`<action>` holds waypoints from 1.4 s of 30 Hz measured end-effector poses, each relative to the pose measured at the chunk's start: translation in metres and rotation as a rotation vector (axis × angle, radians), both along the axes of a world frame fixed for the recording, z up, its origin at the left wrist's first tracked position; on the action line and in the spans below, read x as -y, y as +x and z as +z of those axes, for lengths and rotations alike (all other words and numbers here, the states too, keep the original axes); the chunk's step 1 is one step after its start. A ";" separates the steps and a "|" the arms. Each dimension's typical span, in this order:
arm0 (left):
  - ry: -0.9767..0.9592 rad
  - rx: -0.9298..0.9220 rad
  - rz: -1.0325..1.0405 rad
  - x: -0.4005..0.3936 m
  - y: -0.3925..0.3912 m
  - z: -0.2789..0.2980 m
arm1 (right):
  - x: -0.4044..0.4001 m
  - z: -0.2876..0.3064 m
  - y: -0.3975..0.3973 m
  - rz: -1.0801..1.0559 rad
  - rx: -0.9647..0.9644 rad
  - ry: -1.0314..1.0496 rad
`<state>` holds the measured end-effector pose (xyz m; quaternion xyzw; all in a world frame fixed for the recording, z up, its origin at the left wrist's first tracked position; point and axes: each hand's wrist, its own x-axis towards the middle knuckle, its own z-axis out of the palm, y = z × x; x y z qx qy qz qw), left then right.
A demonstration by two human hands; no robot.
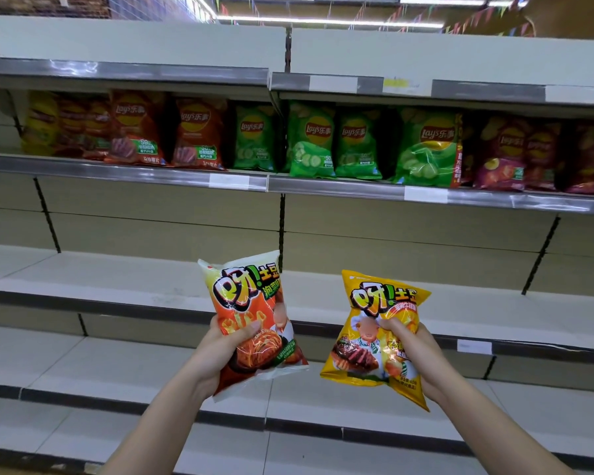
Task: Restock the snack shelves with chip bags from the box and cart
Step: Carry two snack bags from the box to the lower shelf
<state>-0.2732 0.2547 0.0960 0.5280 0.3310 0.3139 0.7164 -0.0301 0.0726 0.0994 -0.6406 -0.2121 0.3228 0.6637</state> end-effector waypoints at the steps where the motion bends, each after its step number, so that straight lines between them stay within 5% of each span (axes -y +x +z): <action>1: -0.001 -0.002 0.004 -0.001 0.000 0.000 | 0.000 0.000 0.001 -0.004 -0.004 0.000; 11: -0.004 -0.050 -0.031 -0.007 -0.003 0.002 | -0.002 0.005 0.000 0.007 0.012 0.006; 20: 0.058 -0.146 -0.052 -0.012 -0.013 0.002 | -0.012 0.004 -0.012 -0.002 0.237 -0.020; 42: 0.167 -0.036 0.092 -0.075 -0.100 0.013 | -0.110 0.015 -0.074 0.193 0.346 0.056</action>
